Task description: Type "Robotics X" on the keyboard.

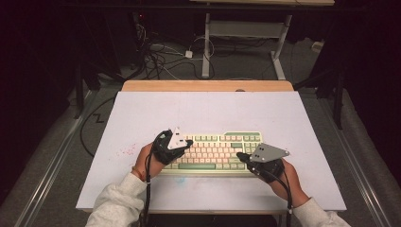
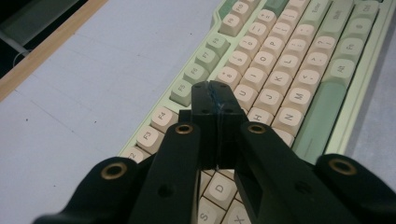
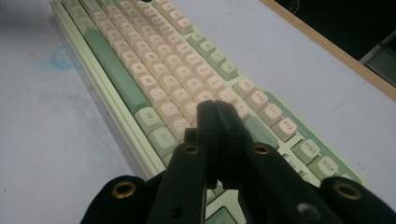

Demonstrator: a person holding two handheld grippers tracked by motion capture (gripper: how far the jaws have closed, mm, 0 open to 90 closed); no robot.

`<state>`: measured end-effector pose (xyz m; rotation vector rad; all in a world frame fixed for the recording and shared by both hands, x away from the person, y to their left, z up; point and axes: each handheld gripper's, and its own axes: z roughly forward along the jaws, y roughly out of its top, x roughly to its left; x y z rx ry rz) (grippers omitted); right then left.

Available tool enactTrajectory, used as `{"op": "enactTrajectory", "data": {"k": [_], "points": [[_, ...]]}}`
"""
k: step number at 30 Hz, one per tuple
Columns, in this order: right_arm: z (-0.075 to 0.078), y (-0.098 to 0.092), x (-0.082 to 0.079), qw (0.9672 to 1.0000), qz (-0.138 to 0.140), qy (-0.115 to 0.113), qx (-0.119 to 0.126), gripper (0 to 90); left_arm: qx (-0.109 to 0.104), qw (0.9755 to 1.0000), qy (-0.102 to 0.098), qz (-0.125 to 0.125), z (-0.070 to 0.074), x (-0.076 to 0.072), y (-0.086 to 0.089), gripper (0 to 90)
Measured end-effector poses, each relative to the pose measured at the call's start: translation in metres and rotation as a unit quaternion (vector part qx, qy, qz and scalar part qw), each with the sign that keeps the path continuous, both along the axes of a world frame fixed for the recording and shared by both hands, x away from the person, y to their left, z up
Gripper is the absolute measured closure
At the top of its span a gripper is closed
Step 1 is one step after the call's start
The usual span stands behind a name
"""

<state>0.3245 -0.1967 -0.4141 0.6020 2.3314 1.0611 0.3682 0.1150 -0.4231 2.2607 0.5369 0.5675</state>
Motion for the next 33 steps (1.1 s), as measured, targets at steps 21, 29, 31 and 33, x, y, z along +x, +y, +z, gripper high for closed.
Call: {"op": "enactTrajectory", "data": {"k": [21, 29, 31, 33], "points": [[0.001, 0.0, 0.001, 1.0, 0.0, -0.003, 0.003, 90.0, -0.005, 0.9997, -0.025, 0.001, 0.005, -0.017, 0.016, 87.6], [0.002, 0.001, 0.002, 1.0, -0.003, -0.002, 0.003, 90.0, -0.011, 0.9993, -0.034, 0.009, 0.002, -0.025, 0.026, 87.6], [0.001, 0.001, 0.004, 1.0, -0.004, -0.001, 0.005, 90.0, -0.014, 0.9992, -0.037, 0.011, 0.001, -0.028, 0.03, 87.5], [0.001, 0.001, 0.005, 1.0, -0.005, -0.002, 0.004, 90.0, -0.019, 0.9991, -0.036, 0.012, 0.001, -0.03, 0.034, 87.5]]}}
